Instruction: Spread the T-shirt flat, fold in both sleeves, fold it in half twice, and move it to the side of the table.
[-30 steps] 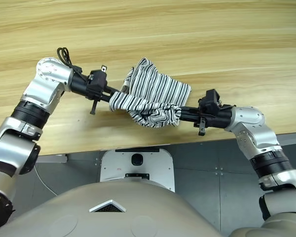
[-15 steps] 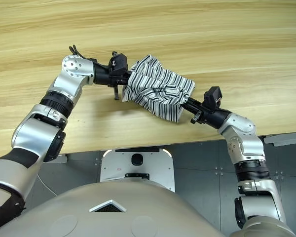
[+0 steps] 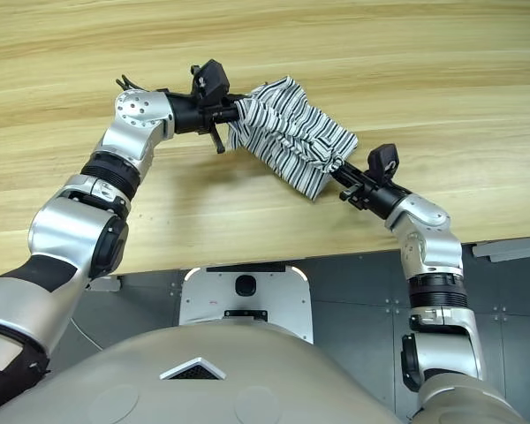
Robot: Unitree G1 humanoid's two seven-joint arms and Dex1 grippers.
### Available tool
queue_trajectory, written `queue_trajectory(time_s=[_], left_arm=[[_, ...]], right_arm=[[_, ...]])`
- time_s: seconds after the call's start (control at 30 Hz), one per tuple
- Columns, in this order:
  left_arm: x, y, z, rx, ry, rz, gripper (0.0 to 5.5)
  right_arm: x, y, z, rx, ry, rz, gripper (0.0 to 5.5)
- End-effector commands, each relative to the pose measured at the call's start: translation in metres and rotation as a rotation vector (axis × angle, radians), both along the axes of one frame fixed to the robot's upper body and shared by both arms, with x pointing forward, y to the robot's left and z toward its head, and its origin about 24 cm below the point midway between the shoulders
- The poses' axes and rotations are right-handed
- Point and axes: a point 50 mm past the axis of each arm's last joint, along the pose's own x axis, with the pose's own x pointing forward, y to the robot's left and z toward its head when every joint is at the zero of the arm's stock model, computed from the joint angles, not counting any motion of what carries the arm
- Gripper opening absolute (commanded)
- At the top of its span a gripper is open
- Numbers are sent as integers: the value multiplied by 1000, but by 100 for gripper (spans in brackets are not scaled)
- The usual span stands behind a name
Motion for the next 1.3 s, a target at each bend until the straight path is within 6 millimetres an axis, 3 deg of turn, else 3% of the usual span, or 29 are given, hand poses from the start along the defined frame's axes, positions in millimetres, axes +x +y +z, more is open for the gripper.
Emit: queue_trajectory(time_s=[0.03, 0.2, 0.33, 0.5, 0.63, 0.73, 0.9, 1.1, 1.3], left_arm=[[21, 15, 22, -44, -81, 231, 13], [19, 7, 26, -140, -102, 199, 13], [8, -2, 11, -104, -64, 114, 101], [1, -10, -5, 20, -79, 105, 182], [6, -4, -11, 126, -96, 217, 246], [9, -3, -10, 146, -98, 271, 288], [18, -10, 7, 69, -127, 324, 374], [19, -20, 15, 24, -122, 281, 375], [21, -22, 19, -8, -121, 325, 375]], right_arm=[[-2, -13, -9, -2, 68, -123, 10], [-3, -10, -12, 22, 70, -134, 10], [2, -10, -9, 17, 32, -189, 10], [12, 0, 8, 40, -111, -216, 96], [6, 25, 23, 72, -223, -98, 170], [-5, 45, 27, 36, -275, 28, 219], [-11, 56, 24, -31, -303, 107, 314], [-11, 71, 28, -102, -342, 174, 335], [7, 96, 34, -328, -510, 235, 335]])
